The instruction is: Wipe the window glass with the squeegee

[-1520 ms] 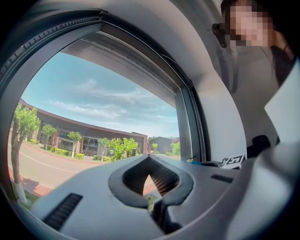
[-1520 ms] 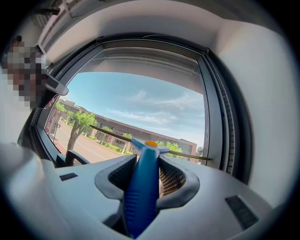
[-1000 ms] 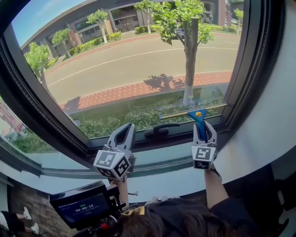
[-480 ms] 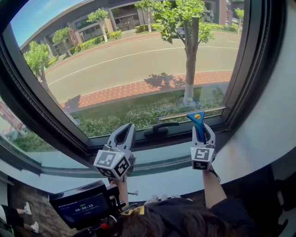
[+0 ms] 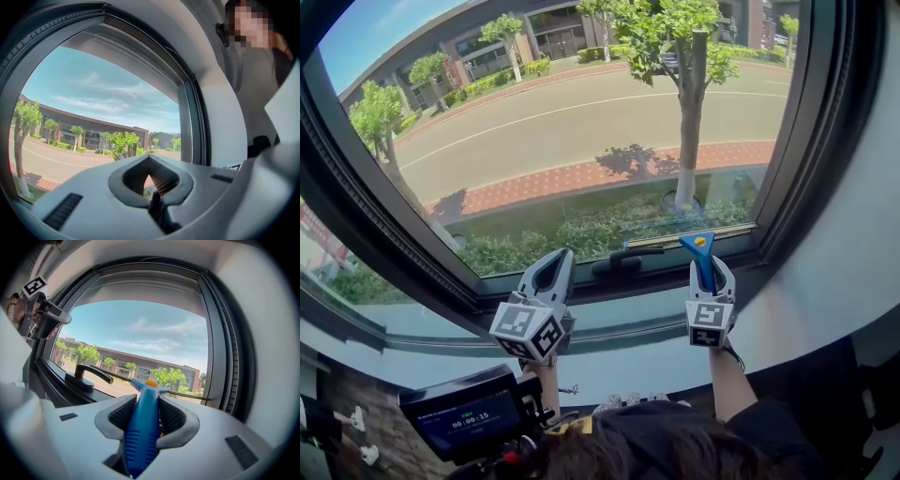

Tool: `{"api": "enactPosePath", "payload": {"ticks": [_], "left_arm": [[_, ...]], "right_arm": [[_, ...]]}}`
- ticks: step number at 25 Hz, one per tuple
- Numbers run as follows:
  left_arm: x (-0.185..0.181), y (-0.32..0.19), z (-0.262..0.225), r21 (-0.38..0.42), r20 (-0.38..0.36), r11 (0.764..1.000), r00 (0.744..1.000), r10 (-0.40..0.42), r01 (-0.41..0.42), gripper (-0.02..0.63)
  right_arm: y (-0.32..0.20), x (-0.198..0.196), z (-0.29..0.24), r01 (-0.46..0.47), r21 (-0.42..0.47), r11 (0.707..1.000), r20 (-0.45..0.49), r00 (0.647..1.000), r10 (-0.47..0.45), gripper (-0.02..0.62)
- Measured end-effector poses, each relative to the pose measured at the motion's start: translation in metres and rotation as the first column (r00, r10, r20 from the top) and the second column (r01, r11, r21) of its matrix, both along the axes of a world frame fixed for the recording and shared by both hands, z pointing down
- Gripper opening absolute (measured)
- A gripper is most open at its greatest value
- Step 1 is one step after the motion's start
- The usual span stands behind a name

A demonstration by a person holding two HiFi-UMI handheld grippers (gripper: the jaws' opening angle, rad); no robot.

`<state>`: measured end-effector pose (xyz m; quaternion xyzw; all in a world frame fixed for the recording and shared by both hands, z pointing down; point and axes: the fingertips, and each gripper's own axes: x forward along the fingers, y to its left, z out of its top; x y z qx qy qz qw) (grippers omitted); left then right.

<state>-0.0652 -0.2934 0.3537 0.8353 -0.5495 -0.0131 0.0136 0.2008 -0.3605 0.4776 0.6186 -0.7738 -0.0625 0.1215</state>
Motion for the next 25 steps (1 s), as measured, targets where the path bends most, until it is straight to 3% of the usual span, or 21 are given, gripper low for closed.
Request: {"api": "enactPosePath", "payload": {"ticks": [11,16,20,25], "left_arm": [[0.007,0.000,0.001,-0.009,-0.006,1.000,1.000,-0.002,0.002,0.002],[0.012,0.002,-0.009,0.032,0.006,0.999,1.000,-0.010,0.010,0.002],[0.015,0.004,-0.014,0.044,0.020,0.998,0.999,-0.036,0.035,0.002],[0.011,0.005,0.012,0.013,0.025,0.997,0.997,-0.073,0.072,0.002]], "right_arm": [[0.001,-0.003,0.002,0.000,0.000,1.000,0.009,1.000,0.000,0.143],[-0.001,-0.003,0.005,0.007,0.000,1.000,0.003,1.000,-0.007,0.143],[0.015,-0.008,-0.021,0.049,0.042,0.998,0.050,0.997,-0.051,0.143],[0.024,-0.022,-0.022,0.121,0.045,0.992,0.053,0.991,-0.123,0.143]]}}
